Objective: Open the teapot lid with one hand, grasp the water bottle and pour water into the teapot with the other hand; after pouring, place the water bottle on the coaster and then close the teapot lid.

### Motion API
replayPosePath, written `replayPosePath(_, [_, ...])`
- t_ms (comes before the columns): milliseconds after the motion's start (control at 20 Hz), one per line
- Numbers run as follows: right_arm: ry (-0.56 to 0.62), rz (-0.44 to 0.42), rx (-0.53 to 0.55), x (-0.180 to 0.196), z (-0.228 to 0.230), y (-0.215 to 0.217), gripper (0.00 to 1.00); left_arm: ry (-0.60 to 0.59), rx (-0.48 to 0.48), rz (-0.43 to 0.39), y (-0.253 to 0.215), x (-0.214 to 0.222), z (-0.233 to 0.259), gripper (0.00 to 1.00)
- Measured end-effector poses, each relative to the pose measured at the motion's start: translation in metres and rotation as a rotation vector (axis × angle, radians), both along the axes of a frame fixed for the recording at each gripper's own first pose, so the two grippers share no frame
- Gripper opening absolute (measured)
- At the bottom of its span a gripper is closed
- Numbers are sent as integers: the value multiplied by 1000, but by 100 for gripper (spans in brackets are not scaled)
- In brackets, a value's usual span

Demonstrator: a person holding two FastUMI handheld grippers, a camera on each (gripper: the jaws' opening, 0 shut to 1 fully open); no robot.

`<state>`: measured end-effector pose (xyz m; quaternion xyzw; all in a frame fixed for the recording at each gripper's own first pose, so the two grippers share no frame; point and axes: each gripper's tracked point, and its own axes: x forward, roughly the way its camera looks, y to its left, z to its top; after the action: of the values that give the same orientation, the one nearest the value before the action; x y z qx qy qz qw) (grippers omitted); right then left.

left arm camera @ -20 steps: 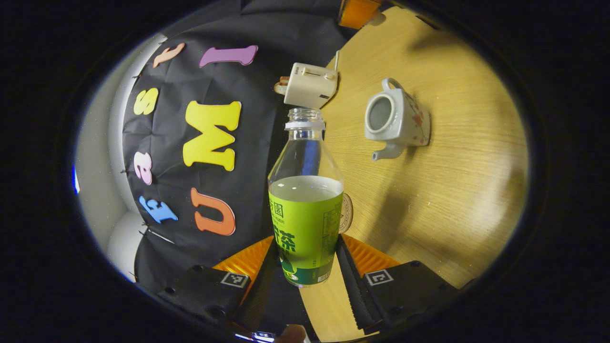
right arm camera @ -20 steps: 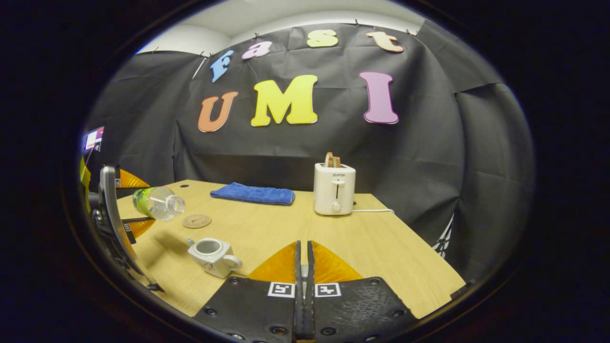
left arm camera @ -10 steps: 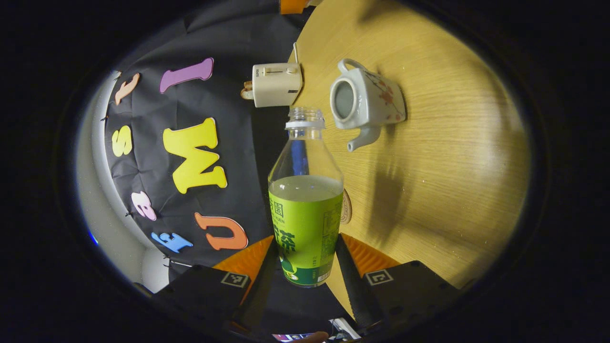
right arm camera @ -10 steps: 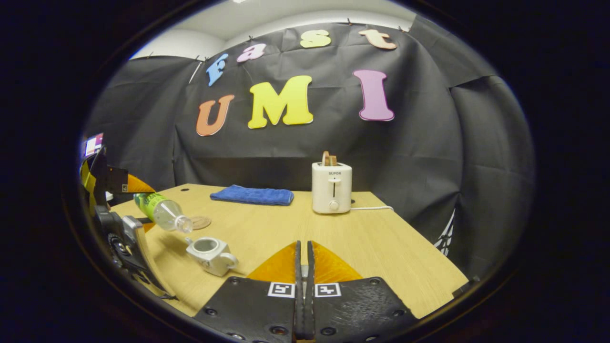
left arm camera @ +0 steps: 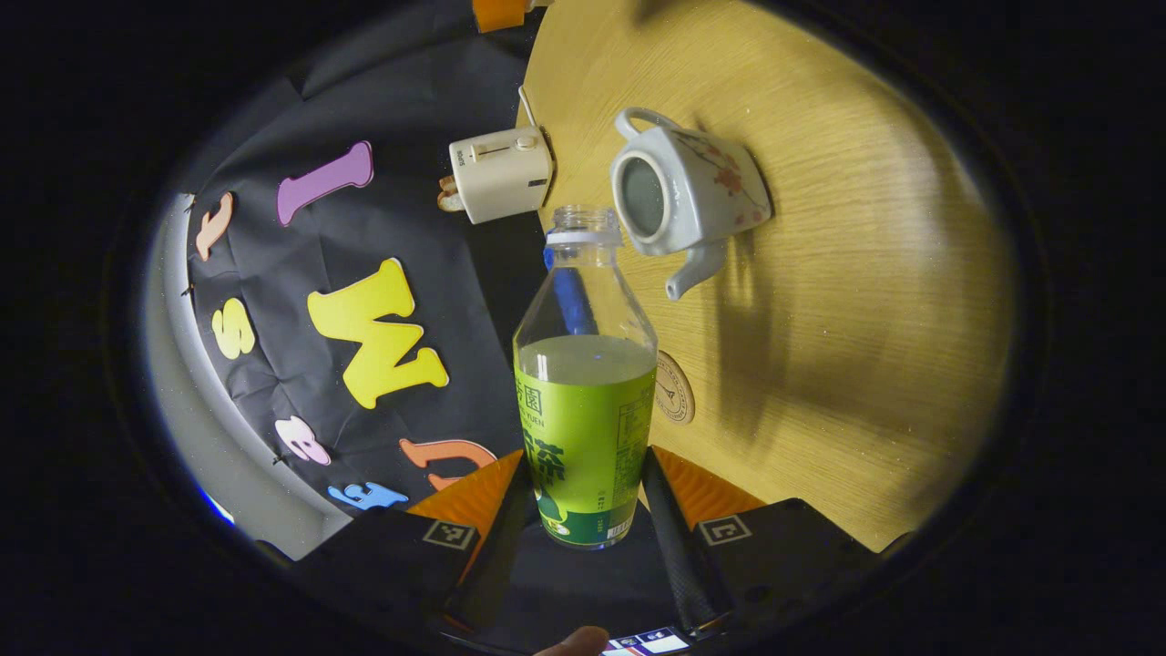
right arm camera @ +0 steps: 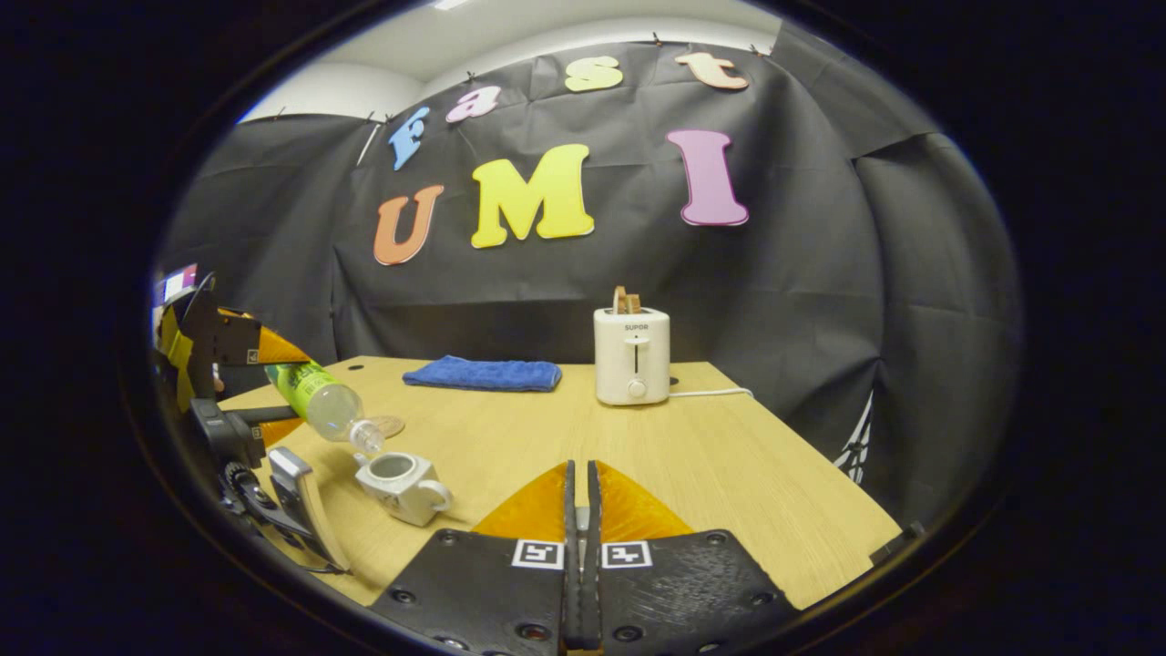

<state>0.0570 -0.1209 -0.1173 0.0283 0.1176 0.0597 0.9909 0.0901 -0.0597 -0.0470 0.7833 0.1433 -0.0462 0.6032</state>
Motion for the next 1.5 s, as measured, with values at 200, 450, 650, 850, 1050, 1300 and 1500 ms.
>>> replayPosePath(200, [-4,1,8,-1,0,0,0,-10,73,-7,0,2,9,73])
replayPosePath(450, [-3,0,12,-1,-1,-2,0,-30,154,-24,0,7,19,73])
replayPosePath(650, [0,1,21,-2,-2,0,0,-46,198,-36,-2,10,25,73])
replayPosePath(850, [-7,1,19,-2,0,-2,0,-70,244,-53,-3,12,33,73])
replayPosePath(1050, [-2,3,24,-2,-2,-1,0,-83,286,-63,-5,15,40,73])
replayPosePath(1300, [-3,5,29,-2,-2,-1,0,-103,316,-75,-8,14,48,73])
replayPosePath(1500, [-5,4,28,-3,-1,-2,0,-114,339,-84,-13,16,54,73])
